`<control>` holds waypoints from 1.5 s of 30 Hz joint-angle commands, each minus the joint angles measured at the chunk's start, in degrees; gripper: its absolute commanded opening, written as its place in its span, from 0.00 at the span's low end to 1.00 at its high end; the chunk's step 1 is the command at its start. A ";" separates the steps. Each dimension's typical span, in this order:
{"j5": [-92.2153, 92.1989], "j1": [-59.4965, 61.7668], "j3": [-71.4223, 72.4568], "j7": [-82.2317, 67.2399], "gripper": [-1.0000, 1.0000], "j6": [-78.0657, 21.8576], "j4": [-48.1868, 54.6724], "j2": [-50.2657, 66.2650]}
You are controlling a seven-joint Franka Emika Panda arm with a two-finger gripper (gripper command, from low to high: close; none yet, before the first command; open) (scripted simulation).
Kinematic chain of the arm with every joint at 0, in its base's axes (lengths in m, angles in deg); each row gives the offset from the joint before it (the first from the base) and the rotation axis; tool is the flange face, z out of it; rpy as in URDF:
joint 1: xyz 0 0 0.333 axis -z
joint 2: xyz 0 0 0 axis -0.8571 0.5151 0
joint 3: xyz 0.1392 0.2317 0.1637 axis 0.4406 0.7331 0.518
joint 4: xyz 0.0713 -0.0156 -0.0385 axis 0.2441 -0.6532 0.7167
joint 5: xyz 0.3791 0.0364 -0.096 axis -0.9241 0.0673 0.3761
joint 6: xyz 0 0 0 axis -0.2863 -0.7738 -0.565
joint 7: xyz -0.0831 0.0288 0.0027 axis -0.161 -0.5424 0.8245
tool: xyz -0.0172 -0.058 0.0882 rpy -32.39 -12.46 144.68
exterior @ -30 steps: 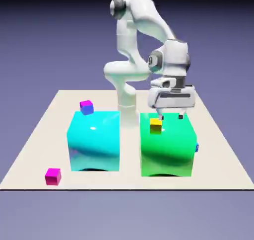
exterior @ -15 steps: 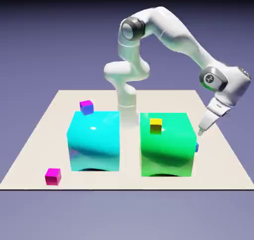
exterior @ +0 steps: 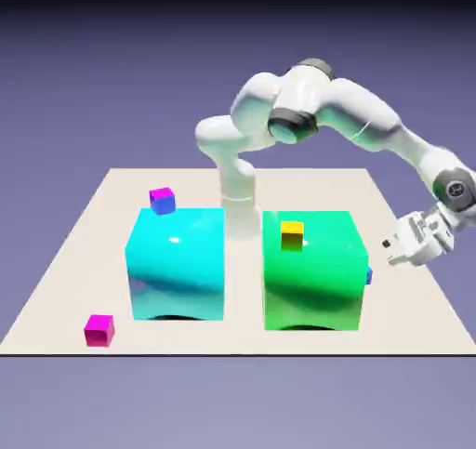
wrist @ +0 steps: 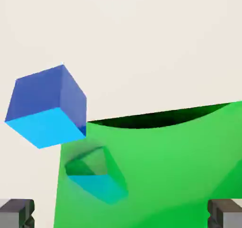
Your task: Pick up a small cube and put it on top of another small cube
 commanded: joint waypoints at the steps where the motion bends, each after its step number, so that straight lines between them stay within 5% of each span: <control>1: 1.73 -1.05 0.48 -0.09 0.50 -1.98 0.33 2.08; 5: 8.12 -5.22 1.14 -0.71 0.50 -7.78 -0.22 8.92; 10: 10.98 -0.32 -1.00 1.34 0.50 -2.65 -7.37 9.54; 11: 10.98 -0.31 -1.00 1.34 0.00 -2.65 -7.37 9.54; 16: 7.46 -4.15 0.58 -0.25 0.00 -6.40 0.40 8.12; 32: -13.61 23.77 -23.79 5.54 0.00 33.05 17.21 -12.60; 45: -21.56 16.39 -50.79 -17.50 0.00 34.17 14.42 -6.43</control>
